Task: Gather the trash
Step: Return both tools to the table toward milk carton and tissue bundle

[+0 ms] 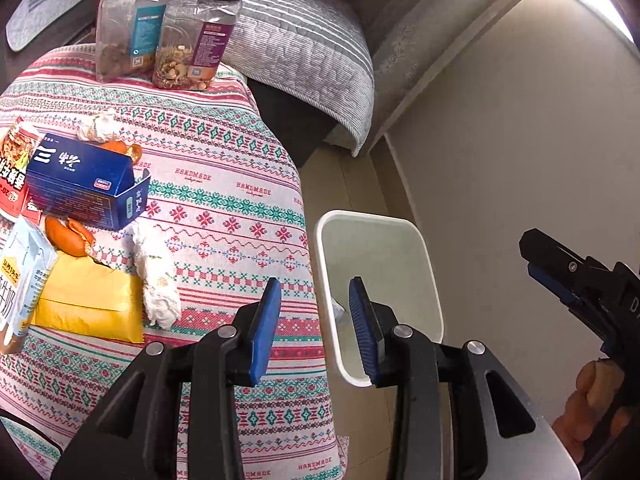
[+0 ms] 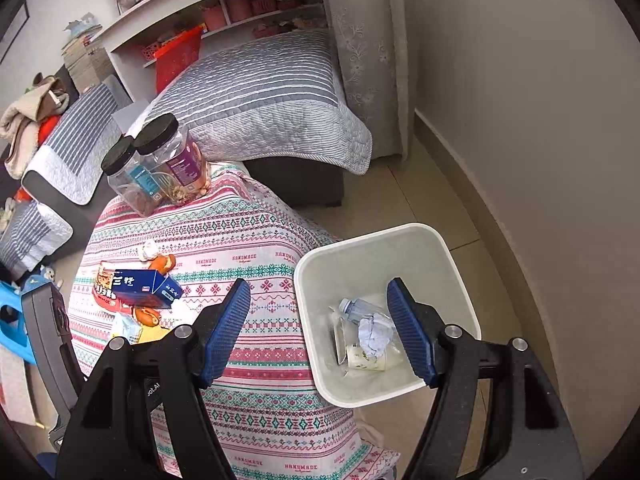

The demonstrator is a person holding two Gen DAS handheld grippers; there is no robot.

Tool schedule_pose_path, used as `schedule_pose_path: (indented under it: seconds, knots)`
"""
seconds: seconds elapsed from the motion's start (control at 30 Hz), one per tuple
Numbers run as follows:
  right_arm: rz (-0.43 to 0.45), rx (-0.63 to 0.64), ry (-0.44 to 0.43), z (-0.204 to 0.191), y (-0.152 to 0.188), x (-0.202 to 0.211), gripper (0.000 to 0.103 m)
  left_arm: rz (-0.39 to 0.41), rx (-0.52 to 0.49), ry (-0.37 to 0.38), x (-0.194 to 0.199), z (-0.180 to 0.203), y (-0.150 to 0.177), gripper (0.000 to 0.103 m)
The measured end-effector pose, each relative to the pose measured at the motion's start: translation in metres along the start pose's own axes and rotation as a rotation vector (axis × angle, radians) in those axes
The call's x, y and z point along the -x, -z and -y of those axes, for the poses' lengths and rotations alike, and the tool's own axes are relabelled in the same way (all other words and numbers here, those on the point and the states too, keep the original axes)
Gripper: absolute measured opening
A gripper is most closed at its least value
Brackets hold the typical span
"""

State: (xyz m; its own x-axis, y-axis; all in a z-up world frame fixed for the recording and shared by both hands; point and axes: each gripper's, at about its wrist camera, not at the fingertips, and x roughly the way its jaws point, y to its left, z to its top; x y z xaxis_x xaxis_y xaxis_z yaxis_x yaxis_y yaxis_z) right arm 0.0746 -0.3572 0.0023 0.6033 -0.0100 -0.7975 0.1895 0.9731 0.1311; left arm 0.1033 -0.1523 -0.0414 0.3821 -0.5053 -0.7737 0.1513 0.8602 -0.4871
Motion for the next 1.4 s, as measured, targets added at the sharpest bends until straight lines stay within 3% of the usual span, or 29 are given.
schedule_pose_path:
  seconds: [0.2,0.73,0.83,1.1,1.17,1.4]
  knots:
    - [0.01,0.087,-0.046,-0.044,0.004,0.002,0.068,0.042,0.015,-0.129,0.042,-0.051,-0.005,0.042]
    - [0.01,0.212,-0.146,-0.146,0.014,-0.002,0.068,0.112,0.083,-0.364,0.131,-0.166,0.003,0.047]
    - [-0.002,0.231,-0.157,-0.158,0.018,-0.006,0.068,0.116,0.088,-0.417,0.14,-0.183,0.006,0.059]
    - [-0.061,0.253,-0.187,-0.176,0.03,-0.028,0.07,0.085,0.079,-0.547,0.148,-0.218,0.01,0.061]
    - [-0.072,0.258,-0.18,-0.179,0.033,-0.033,0.07,0.087,0.064,-0.585,0.148,-0.222,0.011,0.069]
    - [-0.121,0.277,-0.168,-0.187,0.041,-0.055,0.071,0.01,-0.029,-0.541,0.121,-0.223,0.012,0.076]
